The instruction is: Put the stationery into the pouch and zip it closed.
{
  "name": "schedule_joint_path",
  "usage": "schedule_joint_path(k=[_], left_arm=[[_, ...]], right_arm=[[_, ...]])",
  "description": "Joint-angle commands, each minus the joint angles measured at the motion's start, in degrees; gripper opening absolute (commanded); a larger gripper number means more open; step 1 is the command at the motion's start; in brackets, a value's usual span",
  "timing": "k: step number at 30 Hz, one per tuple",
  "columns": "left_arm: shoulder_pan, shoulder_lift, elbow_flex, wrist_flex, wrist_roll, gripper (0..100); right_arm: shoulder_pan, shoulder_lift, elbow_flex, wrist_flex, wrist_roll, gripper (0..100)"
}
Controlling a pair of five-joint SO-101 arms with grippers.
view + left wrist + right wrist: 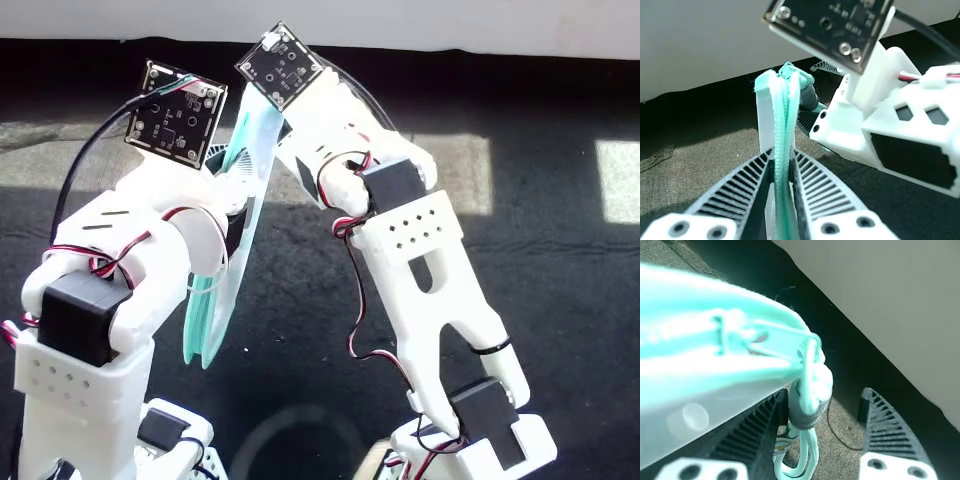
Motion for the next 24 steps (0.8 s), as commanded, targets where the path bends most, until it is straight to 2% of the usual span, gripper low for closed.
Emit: schedule_joint_path(k=[1, 12, 14, 17, 24], left_arm=[[1.5, -1.0, -3.1, -0.2, -0.8, 1], [1.7, -0.9, -2.9, -0.2, -0.8, 1], [1.6, -0.9, -1.5, -0.6, -0.8, 1], [1.6, -1.1, 0.7, -0.6, -0.8, 1], [1.5, -1.0, 1.8, -0.7, -0.8, 1]], right_arm=[[0.2, -0.6, -1.4, -1.0, 3.6, 17.2], [0.2, -3.3, -3.5, -1.0, 3.8, 17.8], [0.2, -3.4, -3.7, -1.3, 3.8, 12.9], [-0.2, -4.1, -5.3, -1.2, 4.1, 0.0], [-0.3, -8.8, -5.6, 0.7, 4.1, 0.7]])
